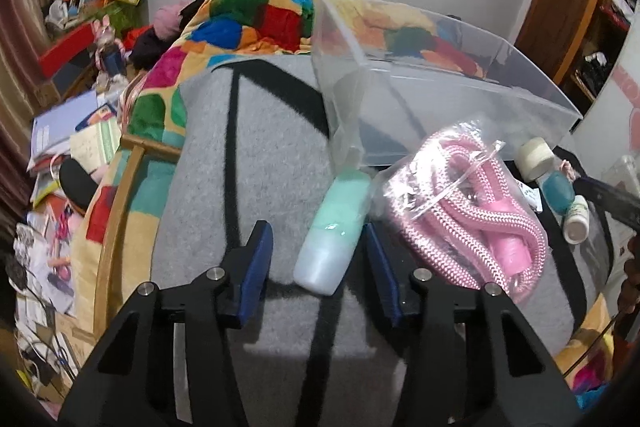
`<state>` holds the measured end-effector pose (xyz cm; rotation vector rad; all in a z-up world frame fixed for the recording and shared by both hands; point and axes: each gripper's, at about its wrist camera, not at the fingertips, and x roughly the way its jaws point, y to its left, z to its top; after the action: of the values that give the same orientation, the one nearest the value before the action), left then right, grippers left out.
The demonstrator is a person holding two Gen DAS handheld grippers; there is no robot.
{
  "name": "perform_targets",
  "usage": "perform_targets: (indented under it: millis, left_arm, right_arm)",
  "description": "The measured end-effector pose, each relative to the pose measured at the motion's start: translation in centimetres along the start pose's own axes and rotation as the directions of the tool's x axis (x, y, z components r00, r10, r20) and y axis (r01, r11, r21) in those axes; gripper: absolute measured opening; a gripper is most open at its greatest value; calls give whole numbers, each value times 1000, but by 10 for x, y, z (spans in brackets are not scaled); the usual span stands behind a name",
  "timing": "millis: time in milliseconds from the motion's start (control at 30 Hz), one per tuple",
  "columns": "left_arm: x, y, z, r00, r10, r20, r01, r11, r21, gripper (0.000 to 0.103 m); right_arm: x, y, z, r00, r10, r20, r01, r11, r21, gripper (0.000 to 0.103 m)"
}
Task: Organize objects
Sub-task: 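Grasp the mint-green bottle with the left tool while the right tool grasps the braided rope toy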
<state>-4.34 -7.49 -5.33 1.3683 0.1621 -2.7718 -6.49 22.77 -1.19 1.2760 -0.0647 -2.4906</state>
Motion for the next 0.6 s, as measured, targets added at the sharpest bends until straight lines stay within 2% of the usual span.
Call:
perform_targets:
  millis: [67, 100, 133, 167, 200, 233, 600]
  left_arm:
    - [2, -5, 1, 1000, 4, 11, -4, 1000, 21, 34]
    - [3, -7, 2, 1000, 6, 15, -6, 1000, 26, 32]
    - [3, -9, 2, 1000, 10, 22, -11, 999, 34, 25]
    - [3, -11, 1, 1000, 14, 26, -15, 999, 37, 25]
    - [3, -11, 1, 999, 17, 32, -19, 999, 37, 25]
    - [1, -11, -1, 999, 16, 38, -18, 999, 35, 25]
    - [-41, -3, -12, 995, 31, 92, -31, 999, 5, 25]
  right_arm:
    - [9, 0, 2, 1000, 0, -18, 0, 1000, -2, 39]
    - [12, 0, 3, 1000, -6, -23, 5, 1000, -3, 31]
    - [13, -1, 3, 1000, -16, -16, 16, 1000, -6, 25]
    - [12, -2, 3, 1000, -17, -8, 17, 1000, -8, 22]
    - [11, -1, 2, 1000, -12, -8, 12, 1000, -6, 13]
    - [10, -1, 2, 1000, -9, -7, 9, 1000, -3, 9]
    - [-33, 7, 5, 994, 14, 112, -14, 1000, 3, 7]
